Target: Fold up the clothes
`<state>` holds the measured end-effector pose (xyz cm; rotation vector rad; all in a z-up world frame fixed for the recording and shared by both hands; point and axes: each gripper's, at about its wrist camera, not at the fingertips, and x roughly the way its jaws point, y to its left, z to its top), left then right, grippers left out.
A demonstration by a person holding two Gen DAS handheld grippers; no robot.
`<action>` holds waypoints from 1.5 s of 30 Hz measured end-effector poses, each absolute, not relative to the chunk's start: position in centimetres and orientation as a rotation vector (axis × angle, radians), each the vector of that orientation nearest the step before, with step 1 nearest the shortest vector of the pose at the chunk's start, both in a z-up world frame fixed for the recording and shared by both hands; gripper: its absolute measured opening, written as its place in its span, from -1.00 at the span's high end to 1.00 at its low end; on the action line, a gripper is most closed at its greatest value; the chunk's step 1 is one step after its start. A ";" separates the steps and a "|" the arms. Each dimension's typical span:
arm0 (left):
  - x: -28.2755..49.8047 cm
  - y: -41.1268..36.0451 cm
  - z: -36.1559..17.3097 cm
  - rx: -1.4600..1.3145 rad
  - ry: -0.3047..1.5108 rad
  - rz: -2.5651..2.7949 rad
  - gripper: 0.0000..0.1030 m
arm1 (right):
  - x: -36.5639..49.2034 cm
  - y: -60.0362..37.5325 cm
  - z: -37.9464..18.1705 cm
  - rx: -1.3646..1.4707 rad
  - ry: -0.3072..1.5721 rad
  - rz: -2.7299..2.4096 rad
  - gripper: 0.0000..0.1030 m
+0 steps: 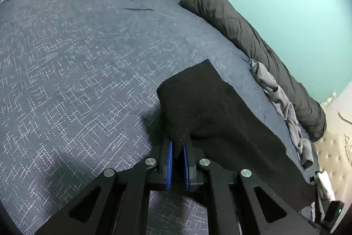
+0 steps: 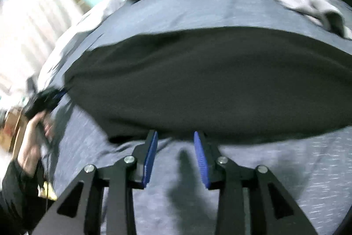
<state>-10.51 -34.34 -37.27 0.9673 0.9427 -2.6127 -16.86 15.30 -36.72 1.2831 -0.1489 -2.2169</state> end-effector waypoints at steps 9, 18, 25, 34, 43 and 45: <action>-10.6 -34.2 -37.3 0.967 0.960 -2.617 0.83 | -20.4 15.6 -35.6 1.319 -0.126 -2.229 0.33; -10.6 -34.1 -37.2 0.963 0.973 -2.622 0.83 | -25.8 12.8 -31.4 1.212 -0.024 -2.245 0.15; -10.6 -34.4 -37.1 0.968 0.994 -2.624 0.82 | -31.4 6.3 -33.8 1.221 0.376 -2.161 0.01; -10.5 -34.3 -37.0 0.981 0.963 -2.639 0.82 | -33.0 1.2 -36.6 1.174 0.706 -2.021 0.01; -10.6 -34.2 -37.1 0.981 0.953 -2.642 0.81 | -33.4 0.1 -38.1 1.159 0.759 -1.955 0.60; -10.6 -34.2 -37.1 0.982 0.948 -2.641 0.81 | -33.1 -0.1 -38.1 1.148 0.773 -1.962 0.86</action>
